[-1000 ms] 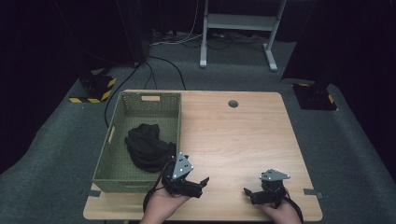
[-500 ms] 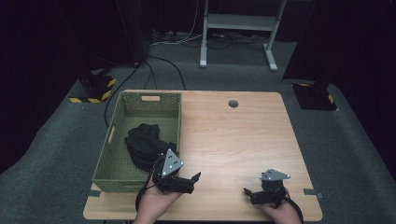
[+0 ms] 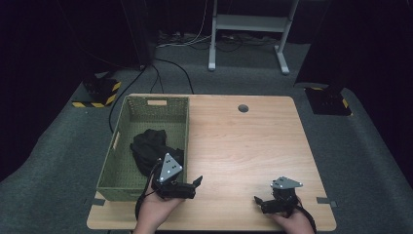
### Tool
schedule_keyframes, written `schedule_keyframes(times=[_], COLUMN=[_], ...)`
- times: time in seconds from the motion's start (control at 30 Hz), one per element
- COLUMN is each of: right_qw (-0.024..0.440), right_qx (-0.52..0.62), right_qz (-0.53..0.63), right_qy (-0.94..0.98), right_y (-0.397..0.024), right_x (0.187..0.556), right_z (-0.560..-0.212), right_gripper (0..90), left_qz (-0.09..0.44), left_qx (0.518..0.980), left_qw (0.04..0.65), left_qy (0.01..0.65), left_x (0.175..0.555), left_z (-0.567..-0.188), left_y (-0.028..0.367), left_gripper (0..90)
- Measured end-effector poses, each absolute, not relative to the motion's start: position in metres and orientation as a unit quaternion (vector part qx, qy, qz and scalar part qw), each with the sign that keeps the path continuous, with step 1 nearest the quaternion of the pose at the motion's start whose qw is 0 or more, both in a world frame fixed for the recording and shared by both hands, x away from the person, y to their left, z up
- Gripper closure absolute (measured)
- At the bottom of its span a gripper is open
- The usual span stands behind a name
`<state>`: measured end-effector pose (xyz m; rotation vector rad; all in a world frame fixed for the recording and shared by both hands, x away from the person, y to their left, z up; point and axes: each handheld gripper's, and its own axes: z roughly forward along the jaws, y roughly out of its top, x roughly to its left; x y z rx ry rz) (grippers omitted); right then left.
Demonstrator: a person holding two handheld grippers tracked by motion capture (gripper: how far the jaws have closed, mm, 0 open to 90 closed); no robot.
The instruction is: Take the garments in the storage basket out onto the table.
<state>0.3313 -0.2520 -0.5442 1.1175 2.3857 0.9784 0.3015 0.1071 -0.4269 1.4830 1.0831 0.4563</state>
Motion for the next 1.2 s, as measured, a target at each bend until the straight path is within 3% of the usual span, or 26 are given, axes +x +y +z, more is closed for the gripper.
schedule_keyframes(times=[1.2], right_qw=[0.164], right_qx=[0.392], right_qz=[0.344], right_qy=[0.837], right_y=[-0.252], right_x=[0.331], right_z=[-0.544], right_gripper=[0.0], left_qz=[0.221], left_qx=[0.595], left_qw=[0.577], left_qy=[0.514], left_x=[0.304], left_z=[-0.427], left_y=[0.149], left_gripper=[2.1])
